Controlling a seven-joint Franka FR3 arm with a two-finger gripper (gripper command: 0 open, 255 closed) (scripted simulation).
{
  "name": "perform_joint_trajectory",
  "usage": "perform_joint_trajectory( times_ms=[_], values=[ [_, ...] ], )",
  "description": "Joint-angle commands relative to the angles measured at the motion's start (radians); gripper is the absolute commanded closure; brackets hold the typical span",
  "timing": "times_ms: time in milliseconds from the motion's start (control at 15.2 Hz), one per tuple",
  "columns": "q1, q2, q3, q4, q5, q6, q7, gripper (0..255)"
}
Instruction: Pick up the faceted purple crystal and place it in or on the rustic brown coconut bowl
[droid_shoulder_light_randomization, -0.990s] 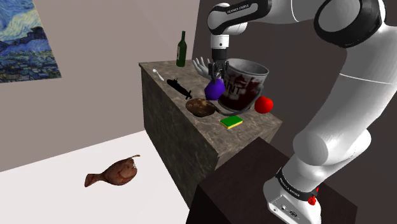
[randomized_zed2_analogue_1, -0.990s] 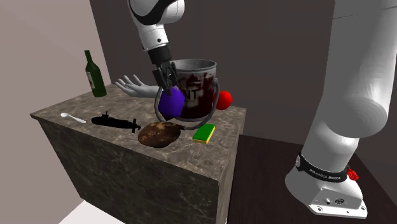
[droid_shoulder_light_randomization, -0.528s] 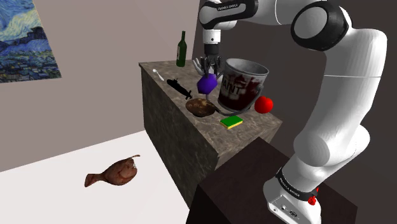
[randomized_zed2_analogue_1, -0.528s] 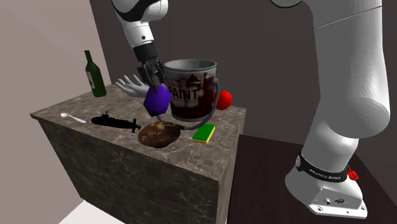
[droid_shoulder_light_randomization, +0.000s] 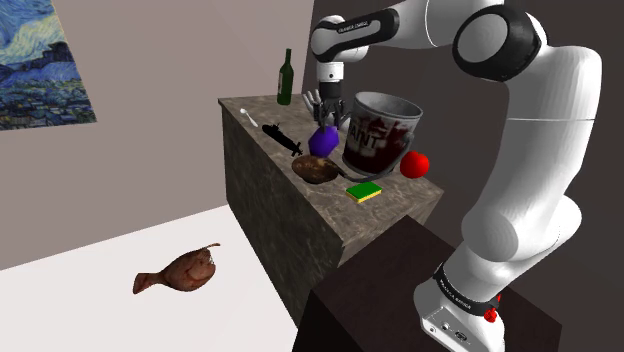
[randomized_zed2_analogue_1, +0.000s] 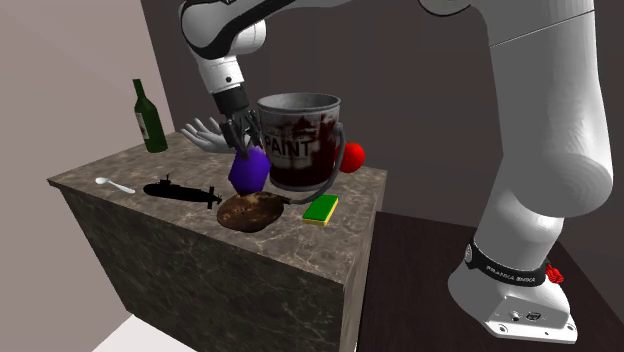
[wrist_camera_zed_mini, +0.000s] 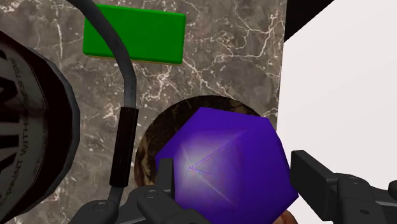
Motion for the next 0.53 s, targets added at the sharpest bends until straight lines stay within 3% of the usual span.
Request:
perform_joint_trajectory(
  times_ms=[0, 462],
  values=[
    [0.0, 0.006, 0.0, -0.018, -0.001, 0.025, 0.002, 255],
    [0.001, 0.038, -0.004, -0.067, -0.009, 0.105, 0.008, 255]
  ],
)
